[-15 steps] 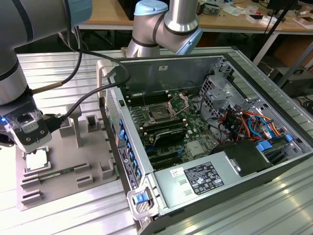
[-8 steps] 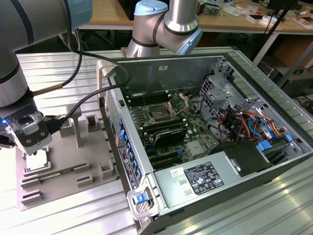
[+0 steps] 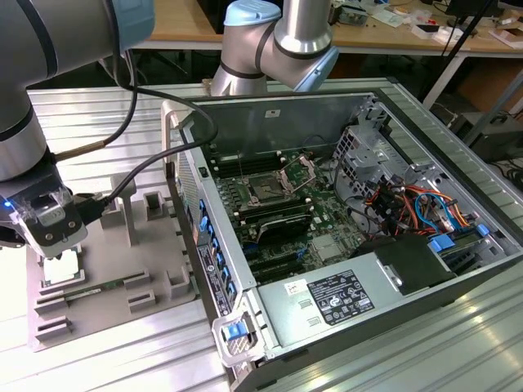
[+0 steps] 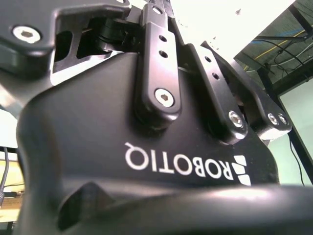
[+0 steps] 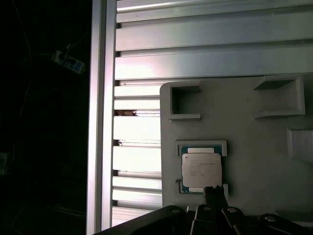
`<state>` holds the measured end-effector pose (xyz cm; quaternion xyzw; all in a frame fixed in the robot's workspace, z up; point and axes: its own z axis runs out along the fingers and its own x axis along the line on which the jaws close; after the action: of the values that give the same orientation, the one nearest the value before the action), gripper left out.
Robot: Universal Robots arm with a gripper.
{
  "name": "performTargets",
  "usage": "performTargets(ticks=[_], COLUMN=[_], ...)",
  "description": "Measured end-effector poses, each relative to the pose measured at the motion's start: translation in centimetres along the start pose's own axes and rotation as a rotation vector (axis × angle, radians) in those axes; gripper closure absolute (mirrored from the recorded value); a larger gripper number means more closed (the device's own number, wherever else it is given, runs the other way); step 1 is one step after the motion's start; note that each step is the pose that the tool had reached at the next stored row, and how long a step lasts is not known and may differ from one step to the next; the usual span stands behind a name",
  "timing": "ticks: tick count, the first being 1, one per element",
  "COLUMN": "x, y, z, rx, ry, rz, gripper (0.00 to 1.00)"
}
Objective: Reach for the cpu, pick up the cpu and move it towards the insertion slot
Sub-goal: 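Reach for the cpu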
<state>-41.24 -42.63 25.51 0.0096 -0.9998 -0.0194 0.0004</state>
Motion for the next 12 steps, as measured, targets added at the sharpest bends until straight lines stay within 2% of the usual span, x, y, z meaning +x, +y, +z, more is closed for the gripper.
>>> performTargets(ticks=[12], x=[0.0], y=[-0.05], z=[0.22], rx=[0.0001], ry=[0.0], rz=[0.0], gripper=[0.89])
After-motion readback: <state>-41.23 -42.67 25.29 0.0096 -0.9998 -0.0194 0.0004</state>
